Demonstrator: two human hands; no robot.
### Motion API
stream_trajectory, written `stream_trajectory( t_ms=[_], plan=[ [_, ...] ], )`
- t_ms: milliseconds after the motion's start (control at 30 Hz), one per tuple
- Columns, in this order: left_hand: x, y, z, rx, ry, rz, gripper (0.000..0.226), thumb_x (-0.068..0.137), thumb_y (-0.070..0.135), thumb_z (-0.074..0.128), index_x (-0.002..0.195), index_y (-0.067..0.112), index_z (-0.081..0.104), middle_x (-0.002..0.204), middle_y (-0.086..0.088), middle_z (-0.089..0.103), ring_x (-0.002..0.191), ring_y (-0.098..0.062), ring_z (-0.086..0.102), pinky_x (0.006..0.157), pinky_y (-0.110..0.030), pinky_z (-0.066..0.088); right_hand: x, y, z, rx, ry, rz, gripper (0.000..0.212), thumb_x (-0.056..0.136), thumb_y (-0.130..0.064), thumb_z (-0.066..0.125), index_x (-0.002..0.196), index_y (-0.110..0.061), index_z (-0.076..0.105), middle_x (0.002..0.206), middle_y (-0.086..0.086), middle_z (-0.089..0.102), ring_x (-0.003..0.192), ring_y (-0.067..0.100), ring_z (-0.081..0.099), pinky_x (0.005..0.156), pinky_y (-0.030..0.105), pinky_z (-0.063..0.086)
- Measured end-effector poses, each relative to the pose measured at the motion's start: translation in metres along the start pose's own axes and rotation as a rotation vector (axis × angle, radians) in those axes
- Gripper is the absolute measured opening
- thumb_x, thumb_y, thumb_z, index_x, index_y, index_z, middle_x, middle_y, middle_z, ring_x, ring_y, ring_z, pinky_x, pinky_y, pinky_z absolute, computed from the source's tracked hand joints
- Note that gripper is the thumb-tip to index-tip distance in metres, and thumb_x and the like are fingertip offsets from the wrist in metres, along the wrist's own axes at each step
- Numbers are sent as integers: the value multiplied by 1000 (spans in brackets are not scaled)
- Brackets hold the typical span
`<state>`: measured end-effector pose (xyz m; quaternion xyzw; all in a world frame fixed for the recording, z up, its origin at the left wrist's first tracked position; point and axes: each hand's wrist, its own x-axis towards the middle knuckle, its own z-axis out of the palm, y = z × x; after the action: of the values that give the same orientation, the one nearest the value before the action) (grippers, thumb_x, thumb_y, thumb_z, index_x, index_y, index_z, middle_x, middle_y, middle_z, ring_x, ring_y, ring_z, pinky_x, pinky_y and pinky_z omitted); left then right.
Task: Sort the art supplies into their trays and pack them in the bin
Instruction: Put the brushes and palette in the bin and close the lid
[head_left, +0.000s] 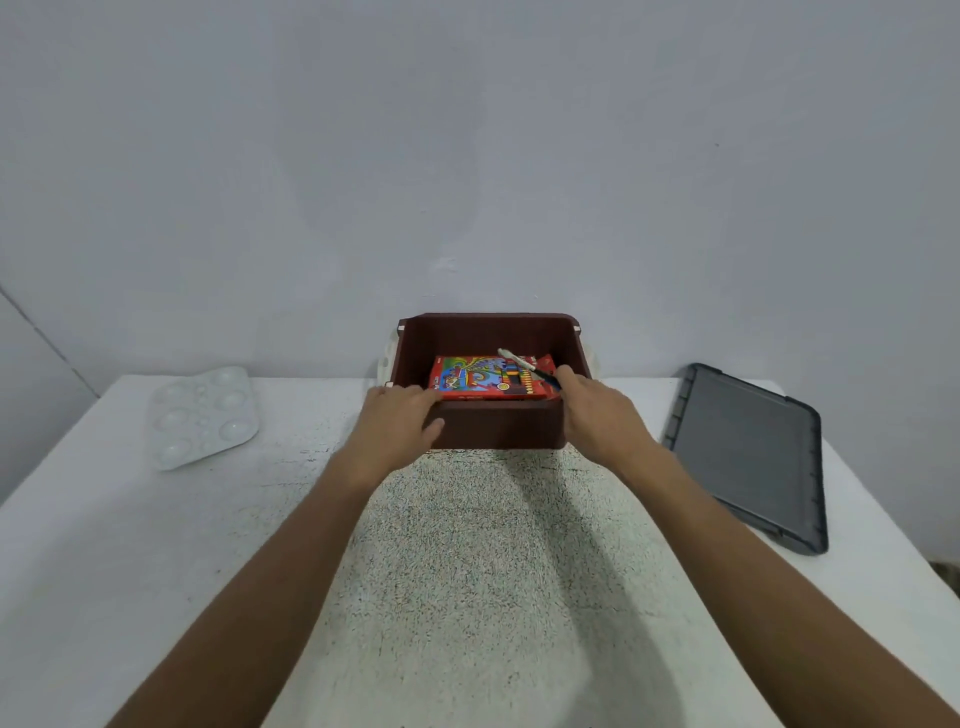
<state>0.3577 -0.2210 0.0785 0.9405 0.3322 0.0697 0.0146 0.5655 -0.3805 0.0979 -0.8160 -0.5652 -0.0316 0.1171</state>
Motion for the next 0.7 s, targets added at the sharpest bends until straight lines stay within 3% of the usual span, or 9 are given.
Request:
stream_trajectory(
  t_ms=[167,333,533,700],
  plan=[
    [-3,0,0,-53,-13,-3,42,98,38,52,138,24,50,125,-2,60,112,-22,58,96,-38,42,-2,3,5,34,-19,16,10,99,-12,42,108,-13,39,102,11,59,81,32,54,60,35,34],
    [-25,4,-3,-144,-13,-37,26,97,38,54,119,28,61,111,3,64,101,-18,61,92,-37,46,-21,-3,0,8,-37,26,8,98,-11,40,104,-15,36,98,8,58,72,26,43,59,34,32],
    [-68,11,-18,-239,-166,-91,17,93,38,60,109,33,65,113,9,67,104,-13,62,95,-31,45,-65,-16,-4,-37,-95,-22,18,99,-17,38,118,-15,38,93,4,56,69,23,42,53,34,29],
    [-100,18,-31,-324,-365,-133,10,89,40,67,97,36,64,106,16,69,100,-7,61,98,-36,44,-94,-25,-9,-41,-197,-20,22,99,-20,41,121,-19,36,106,2,61,74,23,47,56,33,33]
  ],
)
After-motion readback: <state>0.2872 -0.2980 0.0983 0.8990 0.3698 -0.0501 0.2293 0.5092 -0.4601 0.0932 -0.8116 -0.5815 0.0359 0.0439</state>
